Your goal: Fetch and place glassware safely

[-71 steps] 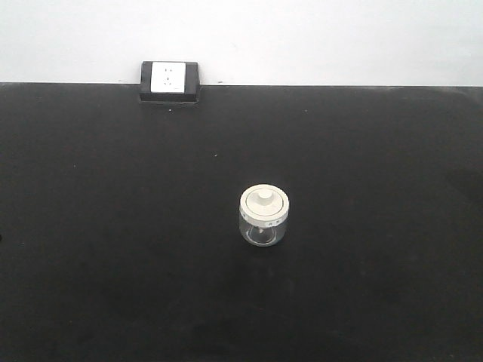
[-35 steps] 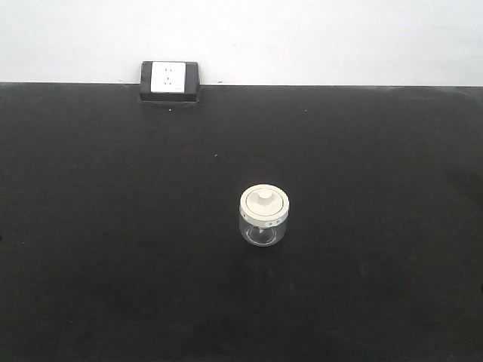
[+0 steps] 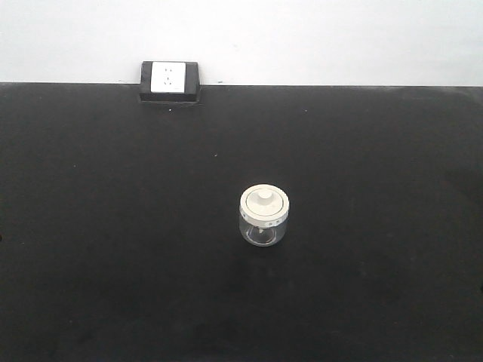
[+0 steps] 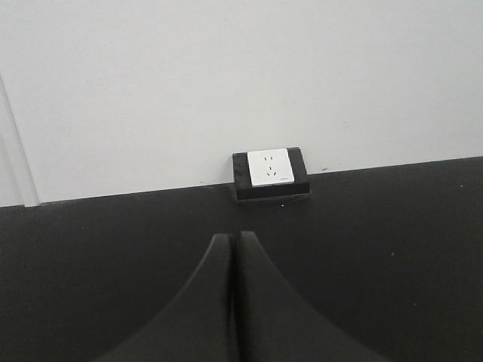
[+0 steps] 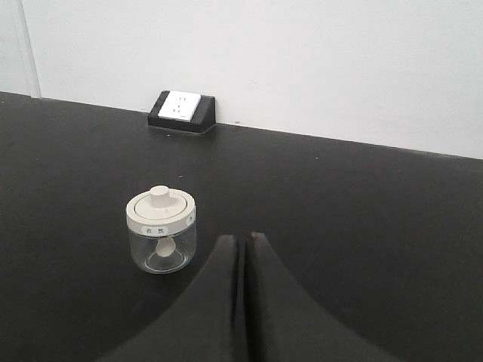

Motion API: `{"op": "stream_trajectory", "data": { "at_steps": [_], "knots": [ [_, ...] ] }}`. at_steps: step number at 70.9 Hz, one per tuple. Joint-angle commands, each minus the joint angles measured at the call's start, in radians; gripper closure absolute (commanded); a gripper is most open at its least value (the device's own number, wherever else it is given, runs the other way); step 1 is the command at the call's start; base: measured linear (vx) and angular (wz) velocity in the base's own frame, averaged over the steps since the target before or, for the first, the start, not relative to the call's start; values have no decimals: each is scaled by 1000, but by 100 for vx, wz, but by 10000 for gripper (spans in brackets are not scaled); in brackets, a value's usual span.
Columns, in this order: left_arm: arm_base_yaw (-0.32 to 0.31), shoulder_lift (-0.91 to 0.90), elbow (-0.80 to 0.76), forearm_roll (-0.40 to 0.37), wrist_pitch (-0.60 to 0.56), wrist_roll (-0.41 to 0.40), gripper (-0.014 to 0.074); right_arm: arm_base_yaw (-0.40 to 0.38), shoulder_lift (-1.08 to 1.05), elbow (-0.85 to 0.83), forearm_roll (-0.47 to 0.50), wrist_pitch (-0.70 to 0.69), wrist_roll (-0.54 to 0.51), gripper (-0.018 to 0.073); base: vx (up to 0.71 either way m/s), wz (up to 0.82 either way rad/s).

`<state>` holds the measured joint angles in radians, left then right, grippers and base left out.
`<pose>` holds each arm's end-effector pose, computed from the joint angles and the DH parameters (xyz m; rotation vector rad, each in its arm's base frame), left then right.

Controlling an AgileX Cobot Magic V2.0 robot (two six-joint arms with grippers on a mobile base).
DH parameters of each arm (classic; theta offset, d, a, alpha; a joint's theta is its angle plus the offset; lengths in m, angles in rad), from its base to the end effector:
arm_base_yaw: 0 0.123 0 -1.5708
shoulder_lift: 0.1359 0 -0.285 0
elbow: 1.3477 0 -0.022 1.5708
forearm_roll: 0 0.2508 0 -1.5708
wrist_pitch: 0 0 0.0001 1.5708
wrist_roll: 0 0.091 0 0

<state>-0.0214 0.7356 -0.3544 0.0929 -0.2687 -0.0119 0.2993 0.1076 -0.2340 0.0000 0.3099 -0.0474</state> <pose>0.1538 -0.0055 0.2870 0.0982 1.5942 0.0241 0.0520 0.0160 0.2575 -0.2882 1.6456 0.1906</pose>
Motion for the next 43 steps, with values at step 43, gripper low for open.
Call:
{"op": "stream_trajectory", "data": {
  "at_steps": [43],
  "knots": [
    [-5,-78,-24,13,83,-7,603,-5,10,-24,-12,-71,0,563,0,0]
  ]
}}
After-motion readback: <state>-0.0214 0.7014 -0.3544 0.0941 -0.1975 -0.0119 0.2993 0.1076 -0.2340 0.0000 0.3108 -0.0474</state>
